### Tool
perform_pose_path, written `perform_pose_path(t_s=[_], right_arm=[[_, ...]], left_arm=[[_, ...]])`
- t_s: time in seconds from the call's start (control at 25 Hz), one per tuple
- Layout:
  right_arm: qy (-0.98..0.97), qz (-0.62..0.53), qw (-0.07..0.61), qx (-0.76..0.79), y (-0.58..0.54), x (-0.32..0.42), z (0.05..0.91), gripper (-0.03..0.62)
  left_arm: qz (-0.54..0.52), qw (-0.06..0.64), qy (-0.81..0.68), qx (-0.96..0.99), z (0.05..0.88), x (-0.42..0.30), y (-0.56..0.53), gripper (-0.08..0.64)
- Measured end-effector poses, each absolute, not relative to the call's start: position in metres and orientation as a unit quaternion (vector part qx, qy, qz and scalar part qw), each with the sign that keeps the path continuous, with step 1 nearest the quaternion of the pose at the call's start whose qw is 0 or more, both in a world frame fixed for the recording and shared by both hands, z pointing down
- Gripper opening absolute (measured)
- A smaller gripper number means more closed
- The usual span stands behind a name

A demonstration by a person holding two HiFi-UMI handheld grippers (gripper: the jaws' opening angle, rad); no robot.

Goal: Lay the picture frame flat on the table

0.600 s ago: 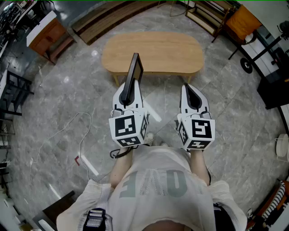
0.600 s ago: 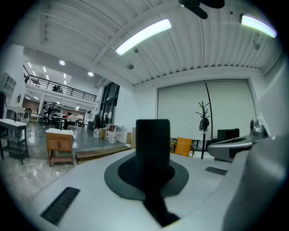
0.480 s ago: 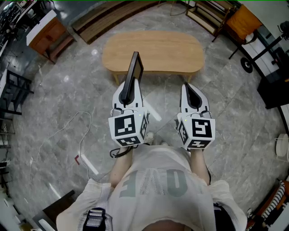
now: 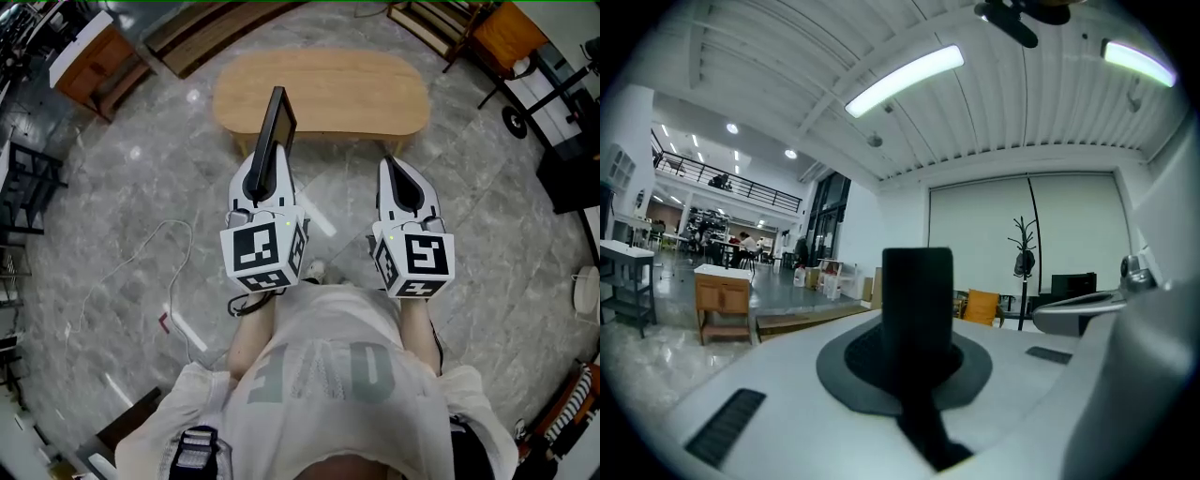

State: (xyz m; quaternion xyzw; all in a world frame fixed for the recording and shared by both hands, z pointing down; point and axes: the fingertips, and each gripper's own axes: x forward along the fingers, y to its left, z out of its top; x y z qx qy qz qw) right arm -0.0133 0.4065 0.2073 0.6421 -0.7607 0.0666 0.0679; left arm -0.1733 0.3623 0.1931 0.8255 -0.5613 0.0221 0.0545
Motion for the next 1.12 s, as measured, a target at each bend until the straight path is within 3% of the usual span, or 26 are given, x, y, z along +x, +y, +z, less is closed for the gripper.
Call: perform_pose_path(t_s=[0.6, 1.12], right_arm=[[-0.742, 0.035, 0.080, 0.665, 0.396, -0.045, 0.214, 0.007], [-0.745, 0.019, 0.018, 0.667, 0.365, -0.027, 0.208, 0.008]], left_arm=[[-0.004, 0.063, -0.554, 0.830, 0.206, -0.221, 0.329, 0.020], [-0.002, 0.024, -0.557, 0.830, 0.201, -0.206, 0.310, 0.020]])
